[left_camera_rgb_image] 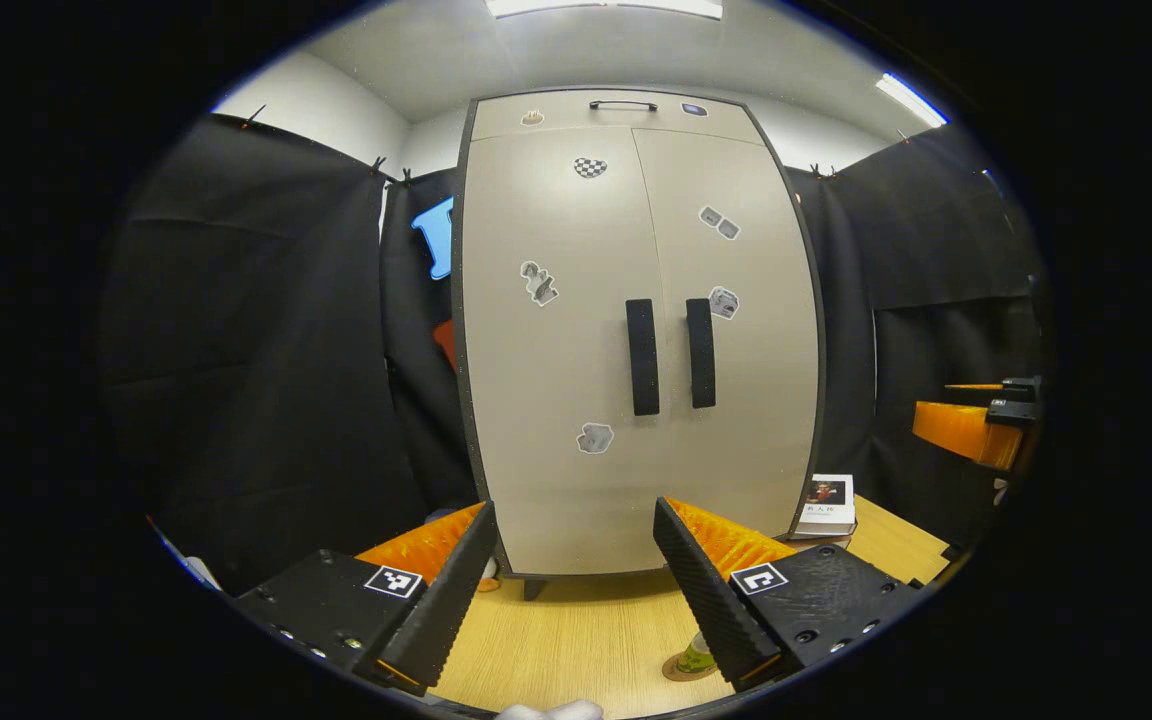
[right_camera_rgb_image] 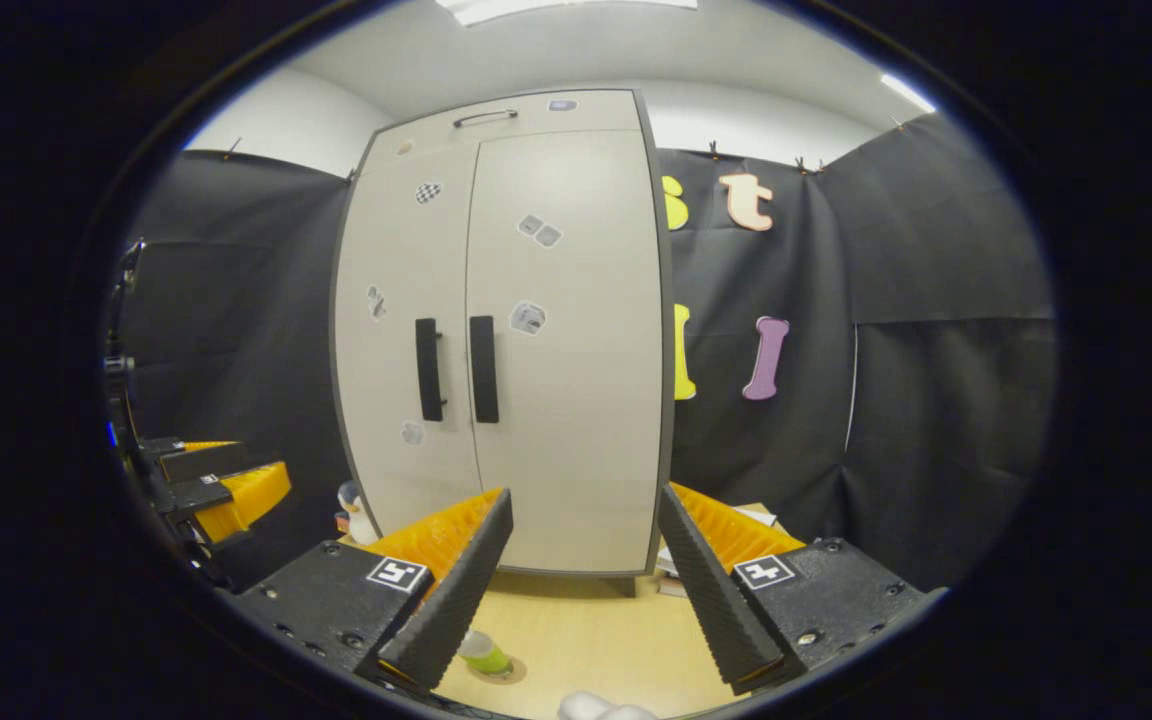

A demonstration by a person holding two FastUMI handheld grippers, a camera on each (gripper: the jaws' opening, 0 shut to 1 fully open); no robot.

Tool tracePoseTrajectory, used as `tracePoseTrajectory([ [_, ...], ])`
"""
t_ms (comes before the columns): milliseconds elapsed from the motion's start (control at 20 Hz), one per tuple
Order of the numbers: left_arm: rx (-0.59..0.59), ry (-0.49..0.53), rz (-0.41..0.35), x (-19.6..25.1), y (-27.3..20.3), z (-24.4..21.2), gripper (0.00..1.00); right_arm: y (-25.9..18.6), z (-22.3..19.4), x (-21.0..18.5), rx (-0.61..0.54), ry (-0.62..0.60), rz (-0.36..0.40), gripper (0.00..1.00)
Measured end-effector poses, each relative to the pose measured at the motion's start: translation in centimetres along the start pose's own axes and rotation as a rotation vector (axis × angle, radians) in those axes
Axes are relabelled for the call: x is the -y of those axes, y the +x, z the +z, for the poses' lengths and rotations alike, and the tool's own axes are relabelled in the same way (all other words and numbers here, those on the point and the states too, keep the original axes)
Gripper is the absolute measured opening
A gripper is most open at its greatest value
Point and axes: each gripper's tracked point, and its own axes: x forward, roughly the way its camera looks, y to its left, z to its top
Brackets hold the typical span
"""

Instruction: Grasp the bottle in the cabinet with the left hand and place it on the coaster, then close the right door with the right hand and the left door with the left hand.

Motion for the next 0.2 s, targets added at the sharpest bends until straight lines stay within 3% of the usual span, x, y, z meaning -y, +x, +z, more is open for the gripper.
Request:
tracePoseTrajectory([
  [200,0.001,0.003,0.002,-0.13,0.1,-0.05,0.96,0.04,0.07,0.16,0.001,-0.001,-0.006,0.96],
])
